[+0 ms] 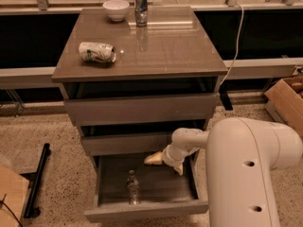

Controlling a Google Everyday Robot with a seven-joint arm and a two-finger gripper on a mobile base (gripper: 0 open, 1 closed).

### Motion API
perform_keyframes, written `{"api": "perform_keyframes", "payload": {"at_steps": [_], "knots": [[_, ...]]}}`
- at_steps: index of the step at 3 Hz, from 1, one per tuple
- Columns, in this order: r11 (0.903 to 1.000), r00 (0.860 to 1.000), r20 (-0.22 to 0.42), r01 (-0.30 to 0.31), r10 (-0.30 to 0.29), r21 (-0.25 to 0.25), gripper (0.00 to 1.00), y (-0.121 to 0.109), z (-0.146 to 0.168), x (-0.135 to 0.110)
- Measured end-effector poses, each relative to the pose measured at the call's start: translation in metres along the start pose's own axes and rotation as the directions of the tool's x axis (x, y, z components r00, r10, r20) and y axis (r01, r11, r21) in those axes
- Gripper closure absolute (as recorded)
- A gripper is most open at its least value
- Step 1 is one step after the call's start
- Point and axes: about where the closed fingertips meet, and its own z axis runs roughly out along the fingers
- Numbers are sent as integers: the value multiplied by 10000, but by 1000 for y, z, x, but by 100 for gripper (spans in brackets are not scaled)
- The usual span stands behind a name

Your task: Pick water bottle from bottom drawer and place on counter

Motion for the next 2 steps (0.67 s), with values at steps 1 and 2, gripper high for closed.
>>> {"api": "perform_keyframes", "payload": {"at_steps": [1,2], "knots": [[9999,9993,-342,-153,151,-52,0,8,28,2],[9994,9983,-536,-234,221,-239,0,17,58,3]]}}
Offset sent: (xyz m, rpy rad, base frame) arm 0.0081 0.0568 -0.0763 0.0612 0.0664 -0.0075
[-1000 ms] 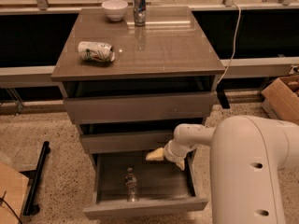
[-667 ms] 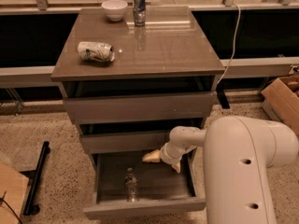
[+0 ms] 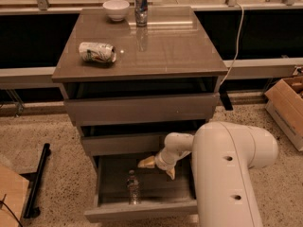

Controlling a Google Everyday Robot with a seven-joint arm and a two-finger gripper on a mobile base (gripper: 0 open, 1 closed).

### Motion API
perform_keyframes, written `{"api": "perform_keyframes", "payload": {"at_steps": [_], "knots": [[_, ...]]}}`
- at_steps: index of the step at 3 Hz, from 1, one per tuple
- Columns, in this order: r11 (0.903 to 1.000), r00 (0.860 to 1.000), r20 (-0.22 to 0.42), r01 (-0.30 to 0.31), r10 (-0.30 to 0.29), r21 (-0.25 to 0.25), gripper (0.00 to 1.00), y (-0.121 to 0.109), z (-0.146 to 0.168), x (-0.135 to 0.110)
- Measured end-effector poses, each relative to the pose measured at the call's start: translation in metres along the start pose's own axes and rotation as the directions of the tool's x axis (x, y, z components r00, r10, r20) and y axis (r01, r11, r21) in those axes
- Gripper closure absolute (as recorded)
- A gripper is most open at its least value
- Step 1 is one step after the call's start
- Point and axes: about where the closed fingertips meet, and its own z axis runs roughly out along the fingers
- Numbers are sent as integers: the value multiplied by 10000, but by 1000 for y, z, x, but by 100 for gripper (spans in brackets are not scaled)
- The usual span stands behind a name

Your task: Pick water bottle from bottom drawer and place on counter

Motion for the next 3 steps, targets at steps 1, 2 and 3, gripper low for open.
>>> {"api": "perform_keyframes", "payload": {"at_steps": [1,2,3], "knots": [[9999,9998,-182,-52,50,-100,0,9,33,-5],[9996,9983,-578,71,-88,-285,0,23,66,-4],[9986,9937,-1088,220,-271,-473,0,40,95,5]]}}
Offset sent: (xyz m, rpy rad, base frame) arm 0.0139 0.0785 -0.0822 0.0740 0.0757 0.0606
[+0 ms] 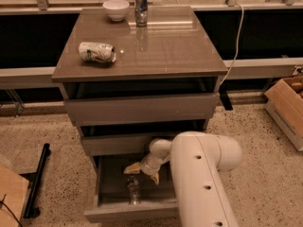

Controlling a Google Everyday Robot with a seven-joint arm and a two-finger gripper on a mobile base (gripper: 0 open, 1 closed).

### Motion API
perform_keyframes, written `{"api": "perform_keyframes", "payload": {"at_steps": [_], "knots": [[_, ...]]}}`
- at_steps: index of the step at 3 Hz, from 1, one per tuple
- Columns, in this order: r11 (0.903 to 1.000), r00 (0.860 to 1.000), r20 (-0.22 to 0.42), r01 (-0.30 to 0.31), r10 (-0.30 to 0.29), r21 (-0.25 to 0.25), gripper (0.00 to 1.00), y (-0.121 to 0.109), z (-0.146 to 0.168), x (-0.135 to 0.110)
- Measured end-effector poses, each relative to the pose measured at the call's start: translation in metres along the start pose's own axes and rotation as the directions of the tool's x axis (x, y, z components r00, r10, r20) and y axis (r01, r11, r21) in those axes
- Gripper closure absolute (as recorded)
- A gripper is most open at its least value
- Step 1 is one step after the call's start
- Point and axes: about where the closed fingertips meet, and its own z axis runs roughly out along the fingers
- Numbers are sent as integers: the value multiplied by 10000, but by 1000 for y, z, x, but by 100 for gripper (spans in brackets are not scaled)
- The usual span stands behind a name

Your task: Pick water bottle from bottom drawer and place on counter

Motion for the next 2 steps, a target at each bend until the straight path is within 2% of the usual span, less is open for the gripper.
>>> {"api": "perform_keyframes", "payload": {"at_steps": [2], "knots": [[9997,9932,-1161,67,-39,238,0,16,57,20]]}}
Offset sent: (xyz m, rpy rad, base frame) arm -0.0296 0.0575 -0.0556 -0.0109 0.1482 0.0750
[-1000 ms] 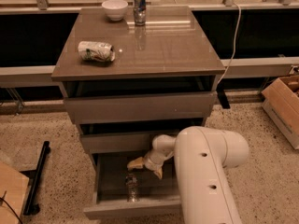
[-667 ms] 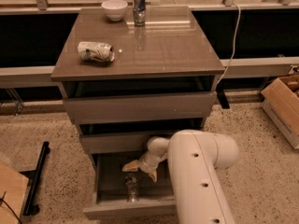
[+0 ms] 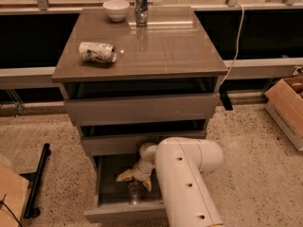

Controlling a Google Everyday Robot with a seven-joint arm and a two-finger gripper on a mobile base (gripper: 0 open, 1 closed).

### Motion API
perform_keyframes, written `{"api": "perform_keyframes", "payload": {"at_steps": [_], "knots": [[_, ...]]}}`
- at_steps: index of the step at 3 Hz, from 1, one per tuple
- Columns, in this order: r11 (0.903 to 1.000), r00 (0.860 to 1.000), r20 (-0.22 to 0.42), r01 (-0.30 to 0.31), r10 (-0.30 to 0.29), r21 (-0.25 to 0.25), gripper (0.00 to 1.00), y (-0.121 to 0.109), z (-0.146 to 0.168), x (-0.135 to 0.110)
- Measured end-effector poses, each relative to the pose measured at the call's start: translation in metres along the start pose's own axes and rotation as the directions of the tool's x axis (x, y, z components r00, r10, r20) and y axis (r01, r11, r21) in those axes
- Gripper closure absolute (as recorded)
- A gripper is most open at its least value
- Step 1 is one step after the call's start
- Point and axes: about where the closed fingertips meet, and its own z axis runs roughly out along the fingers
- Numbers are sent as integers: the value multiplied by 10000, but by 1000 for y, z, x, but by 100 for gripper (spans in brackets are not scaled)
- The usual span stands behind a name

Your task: Pick water bottle from bottom drawer and place on counter

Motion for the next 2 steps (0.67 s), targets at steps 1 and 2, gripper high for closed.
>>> {"api": "perform_keyframes", "payload": {"at_steps": [1,2], "knots": [[9993,9987,-368,-357,360,90,0,-2,22,2],[9966,9956,-451,-823,827,95,18,-10,32,-2]]}}
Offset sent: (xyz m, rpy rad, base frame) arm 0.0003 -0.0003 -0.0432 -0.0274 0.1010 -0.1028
